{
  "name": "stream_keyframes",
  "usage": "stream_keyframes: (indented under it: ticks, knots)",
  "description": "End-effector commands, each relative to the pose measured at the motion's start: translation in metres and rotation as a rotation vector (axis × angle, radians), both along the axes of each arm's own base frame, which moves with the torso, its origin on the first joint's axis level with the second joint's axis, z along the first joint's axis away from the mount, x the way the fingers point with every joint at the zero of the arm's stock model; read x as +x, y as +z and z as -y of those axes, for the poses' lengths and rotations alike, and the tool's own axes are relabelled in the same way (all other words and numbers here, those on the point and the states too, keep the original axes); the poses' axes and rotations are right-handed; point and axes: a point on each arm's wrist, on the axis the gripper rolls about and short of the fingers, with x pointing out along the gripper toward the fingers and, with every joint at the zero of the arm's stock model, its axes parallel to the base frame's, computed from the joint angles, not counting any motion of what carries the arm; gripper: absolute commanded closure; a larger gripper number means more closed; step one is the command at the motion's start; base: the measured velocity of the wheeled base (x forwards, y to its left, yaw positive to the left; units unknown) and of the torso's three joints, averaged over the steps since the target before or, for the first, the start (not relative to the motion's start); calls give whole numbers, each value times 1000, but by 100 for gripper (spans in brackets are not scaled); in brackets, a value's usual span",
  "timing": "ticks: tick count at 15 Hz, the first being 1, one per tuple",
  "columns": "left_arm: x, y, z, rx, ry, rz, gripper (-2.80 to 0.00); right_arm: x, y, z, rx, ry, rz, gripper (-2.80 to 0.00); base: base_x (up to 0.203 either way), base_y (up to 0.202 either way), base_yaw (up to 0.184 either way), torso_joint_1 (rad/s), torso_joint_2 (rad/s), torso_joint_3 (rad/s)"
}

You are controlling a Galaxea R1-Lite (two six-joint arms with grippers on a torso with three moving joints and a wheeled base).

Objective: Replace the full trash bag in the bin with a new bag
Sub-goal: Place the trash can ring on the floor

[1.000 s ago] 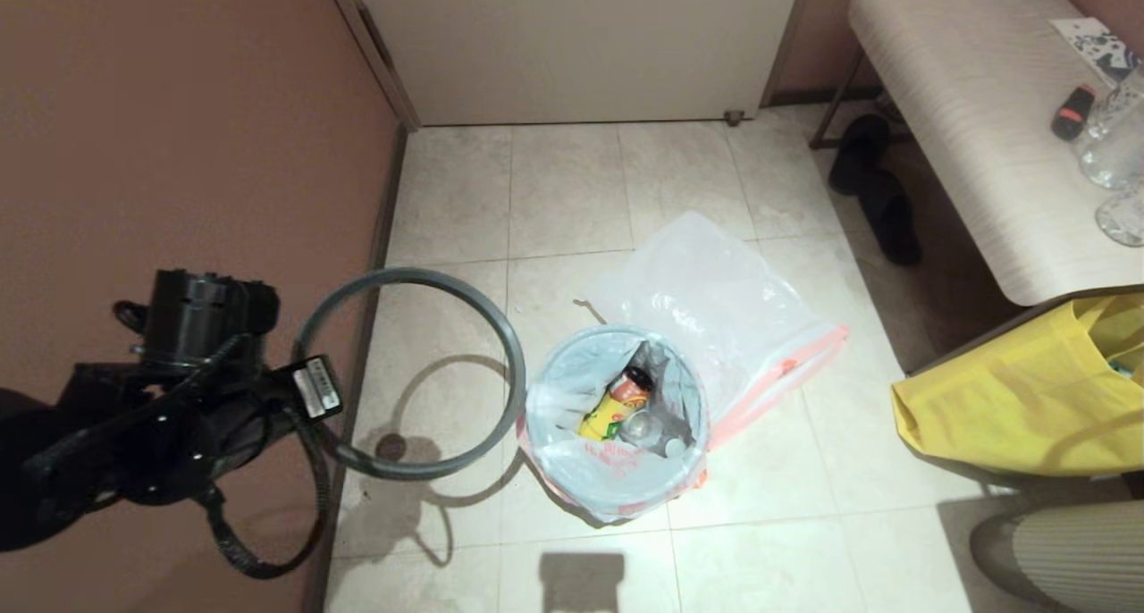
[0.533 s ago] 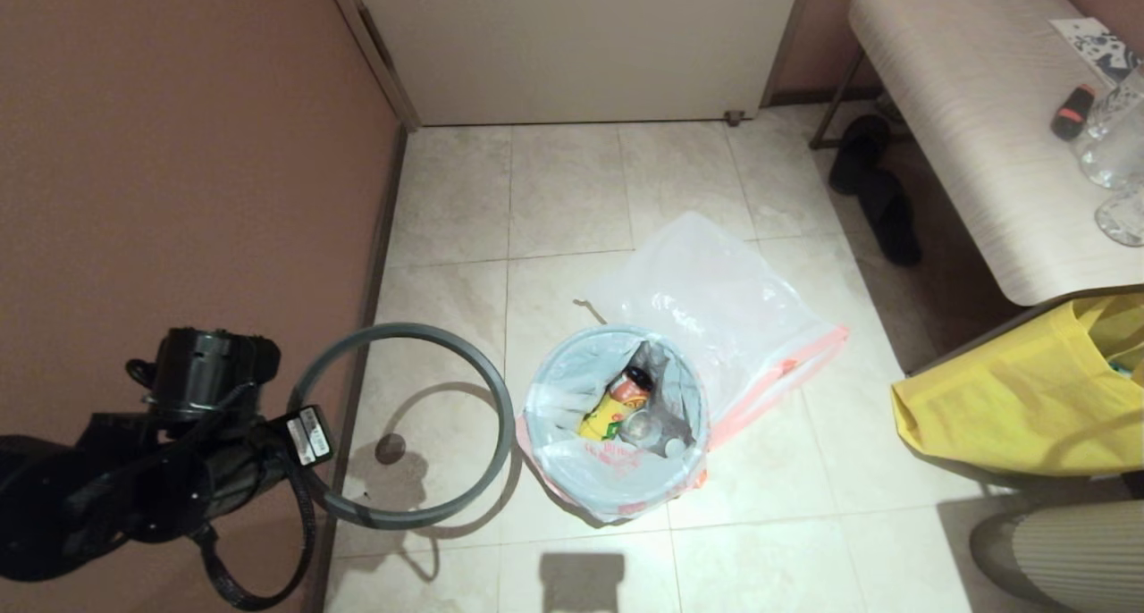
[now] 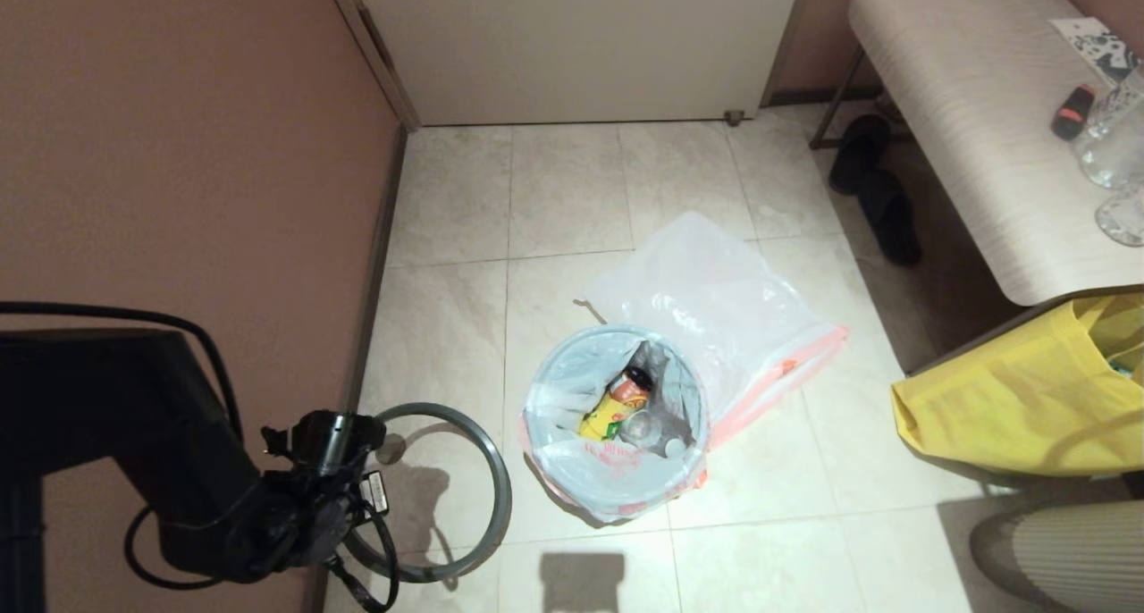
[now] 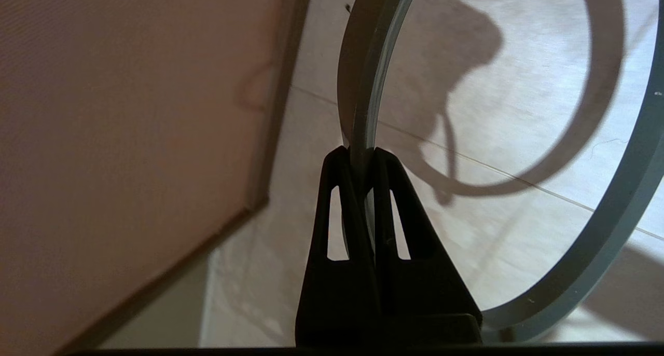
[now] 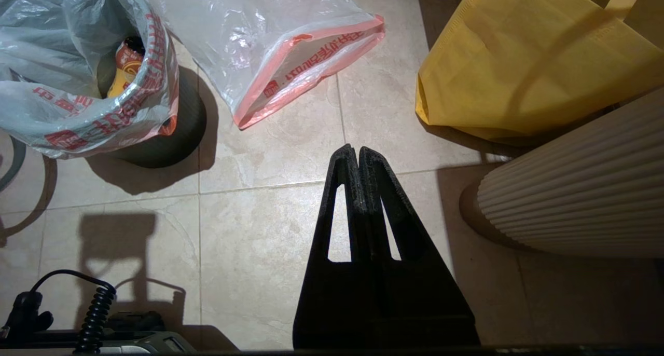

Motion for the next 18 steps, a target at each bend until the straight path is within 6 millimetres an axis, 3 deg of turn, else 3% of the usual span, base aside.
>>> stream_keyframes:
  ticks: [1, 5, 8, 17, 18]
  knots:
    - [6, -48, -1, 65, -5, -87, 0, 0, 0, 0, 0, 0, -1, 0, 0, 0, 0, 0, 0, 0]
    - [26, -72, -3, 171, -36, 8, 0, 0, 0, 0, 0, 0, -1, 0, 0, 0, 0, 0, 0, 0]
    - [23, -84, -5, 175, -39, 24, 0, 0, 0, 0, 0, 0, -1, 0, 0, 0, 0, 0, 0, 0]
    - [14, -71, -5, 188, -58, 77, 0, 0, 0, 0, 0, 0, -1, 0, 0, 0, 0, 0, 0, 0]
    - [16, -68, -4, 187, -61, 100, -280, 0, 0, 0, 0, 0, -1, 0, 0, 0, 0, 0, 0, 0]
